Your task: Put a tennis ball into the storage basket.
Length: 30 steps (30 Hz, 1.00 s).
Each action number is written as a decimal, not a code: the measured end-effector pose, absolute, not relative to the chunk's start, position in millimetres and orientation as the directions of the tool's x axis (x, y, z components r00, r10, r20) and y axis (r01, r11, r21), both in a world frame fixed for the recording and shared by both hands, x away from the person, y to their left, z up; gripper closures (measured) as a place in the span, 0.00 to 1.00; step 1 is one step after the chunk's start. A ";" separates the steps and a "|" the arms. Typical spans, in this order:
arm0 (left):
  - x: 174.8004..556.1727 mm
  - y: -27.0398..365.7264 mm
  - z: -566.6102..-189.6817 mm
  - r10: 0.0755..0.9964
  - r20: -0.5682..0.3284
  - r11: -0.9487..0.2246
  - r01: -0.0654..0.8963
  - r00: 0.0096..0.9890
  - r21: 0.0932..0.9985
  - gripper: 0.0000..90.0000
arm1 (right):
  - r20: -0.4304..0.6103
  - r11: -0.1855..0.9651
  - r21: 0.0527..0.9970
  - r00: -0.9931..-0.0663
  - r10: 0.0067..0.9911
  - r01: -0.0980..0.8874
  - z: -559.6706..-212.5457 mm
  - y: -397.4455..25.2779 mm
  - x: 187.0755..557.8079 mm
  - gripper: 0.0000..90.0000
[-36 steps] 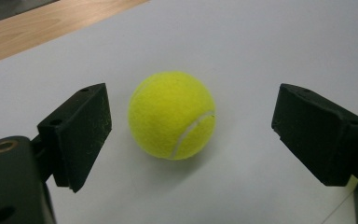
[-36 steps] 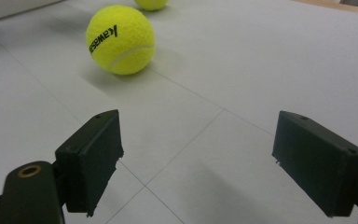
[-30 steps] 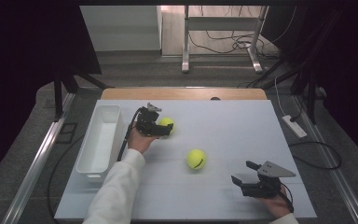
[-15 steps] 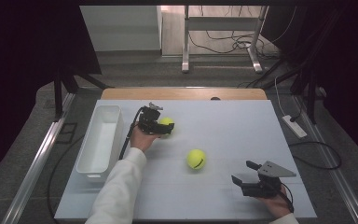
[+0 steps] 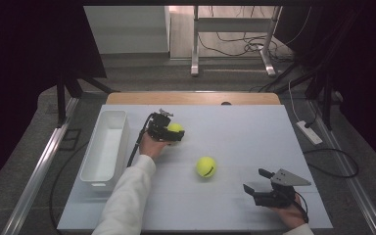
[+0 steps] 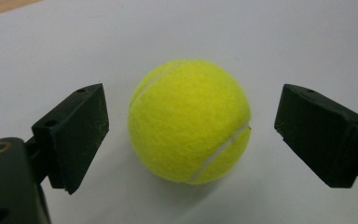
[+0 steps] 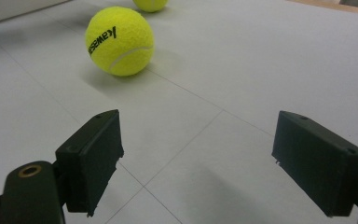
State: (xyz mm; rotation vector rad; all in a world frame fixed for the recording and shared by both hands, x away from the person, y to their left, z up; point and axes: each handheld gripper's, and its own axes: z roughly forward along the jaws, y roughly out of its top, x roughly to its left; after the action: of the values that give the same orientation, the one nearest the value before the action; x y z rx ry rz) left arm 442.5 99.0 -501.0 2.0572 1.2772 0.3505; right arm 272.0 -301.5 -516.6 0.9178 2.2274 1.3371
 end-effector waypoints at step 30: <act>443.1 96.2 -505.2 0.862 -0.082 -0.329 0.674 0.501 0.662 0.31 | 0.003 0.333 0.881 -0.709 0.705 0.335 -516.5 -302.1 271.9 0.17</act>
State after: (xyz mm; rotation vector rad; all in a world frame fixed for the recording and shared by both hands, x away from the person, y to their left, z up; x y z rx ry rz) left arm 443.1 96.2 -505.2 2.1016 1.2531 0.3764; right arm 271.9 -302.1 -516.5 0.9194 2.2228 1.3320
